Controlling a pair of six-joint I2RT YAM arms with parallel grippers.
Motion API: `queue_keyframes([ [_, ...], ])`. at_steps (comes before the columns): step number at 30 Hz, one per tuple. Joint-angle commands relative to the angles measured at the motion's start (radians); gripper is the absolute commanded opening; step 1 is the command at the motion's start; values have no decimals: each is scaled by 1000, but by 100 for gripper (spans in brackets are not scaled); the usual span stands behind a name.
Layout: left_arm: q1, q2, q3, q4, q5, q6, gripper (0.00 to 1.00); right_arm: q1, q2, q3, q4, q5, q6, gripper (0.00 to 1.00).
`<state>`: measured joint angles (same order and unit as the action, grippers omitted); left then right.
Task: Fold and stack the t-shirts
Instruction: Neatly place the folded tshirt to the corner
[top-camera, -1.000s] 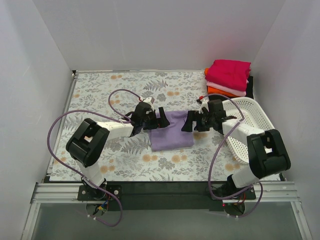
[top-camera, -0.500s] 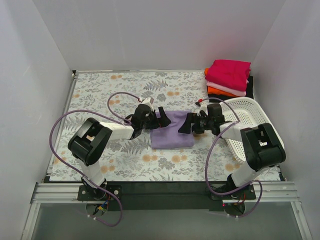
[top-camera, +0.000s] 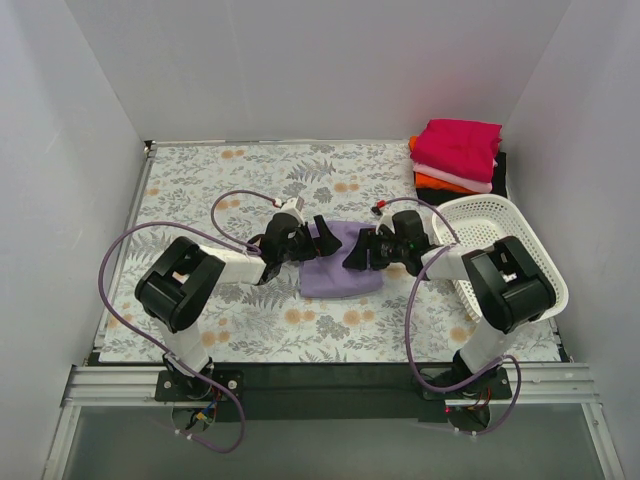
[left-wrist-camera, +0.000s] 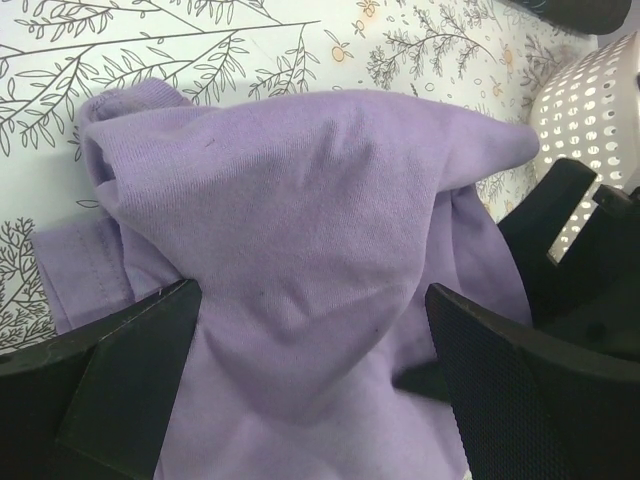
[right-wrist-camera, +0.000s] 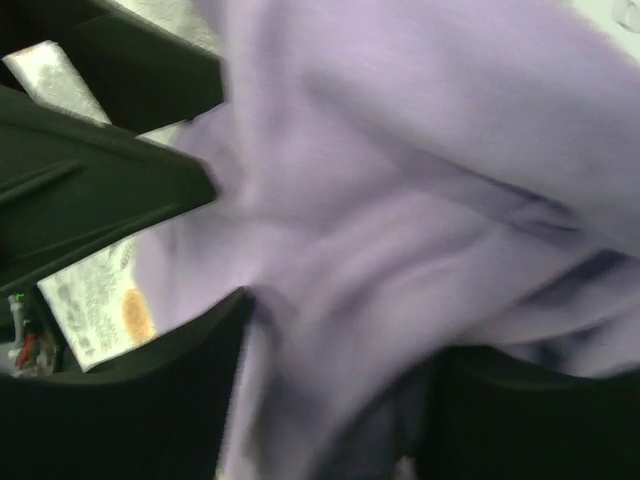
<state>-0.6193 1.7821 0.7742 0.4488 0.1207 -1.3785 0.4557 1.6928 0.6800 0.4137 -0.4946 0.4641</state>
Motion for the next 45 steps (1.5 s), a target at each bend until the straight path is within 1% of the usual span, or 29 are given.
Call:
queue_keyframes([
  [1, -25, 31, -59, -180, 66, -28, 89, 21, 56, -13, -107, 88, -1, 46],
  [3, -25, 30, -62, -167, 77, -33, 89, 23, 65, -7, -110, 105, -5, 34],
  [4, -25, 25, -62, -167, 76, -33, 89, 23, 67, -5, -112, 110, -10, 22],
  [5, -26, 20, -62, -170, 63, -31, 89, 23, 70, -4, -116, 126, -15, 17],
  [7, -25, -10, -50, -183, 43, -11, 89, 23, 68, 18, -148, 152, -42, 10],
  [8, -25, -21, -40, -209, 33, -2, 89, 21, 65, 32, -170, 178, -56, 3],
  [9, -25, -48, -20, -226, 8, 7, 90, 23, 61, 47, -221, 194, -74, 1],
  [12, -14, -120, -1, -283, -29, 47, 92, 23, 50, 148, -305, 277, -156, 1],
  [14, 0, -160, -9, -306, -32, 59, 92, 18, 53, 248, -392, 329, -225, 1],
  [15, 13, -206, -16, -317, -33, 62, 92, 14, 56, 281, -412, 340, -263, 1],
  [16, 19, -231, -36, -343, -32, 64, 93, 9, 60, 350, -471, 347, -284, 1],
  [18, 30, -307, -67, -366, -36, 73, 93, -9, 82, 416, -515, 366, -329, 1],
  [19, 33, -334, -96, -393, -45, 78, 93, -18, 103, 488, -554, 372, -346, 1],
  [20, 35, -383, -108, -407, -52, 84, 93, -26, 116, 522, -573, 378, -358, 1],
  [22, 47, -432, -134, -442, -65, 87, 94, -48, 152, 597, -608, 387, -389, 1],
  [23, 53, -481, -157, -444, -70, 87, 94, -64, 165, 672, -636, 390, -398, 1],
  [25, 64, -527, -179, -472, -87, 87, 95, -78, 206, 745, -665, 398, -419, 1],
  [26, 69, -564, -196, -478, -99, 87, 95, -86, 220, 829, -699, 401, -430, 1],
  [28, 81, -589, -207, -492, -107, 85, 96, -109, 261, 913, -734, 403, -461, 1],
  [30, 89, -609, -222, -502, -108, 79, 96, -138, 284, 1022, -786, 400, -461, 1],
  [31, 90, -615, -231, -506, -137, 75, 96, -152, 298, 1049, -791, 384, -463, 1],
  [36, 99, -636, -282, -502, -142, 38, 96, -259, 346, 1219, -802, 305, -426, 1],
  [37, 101, -636, -297, -498, -145, 30, 96, -273, 361, 1275, -802, 291, -418, 1],
  [45, 105, -630, -329, -513, -158, 19, 96, -417, 435, 1515, -793, 237, -325, 1],
])
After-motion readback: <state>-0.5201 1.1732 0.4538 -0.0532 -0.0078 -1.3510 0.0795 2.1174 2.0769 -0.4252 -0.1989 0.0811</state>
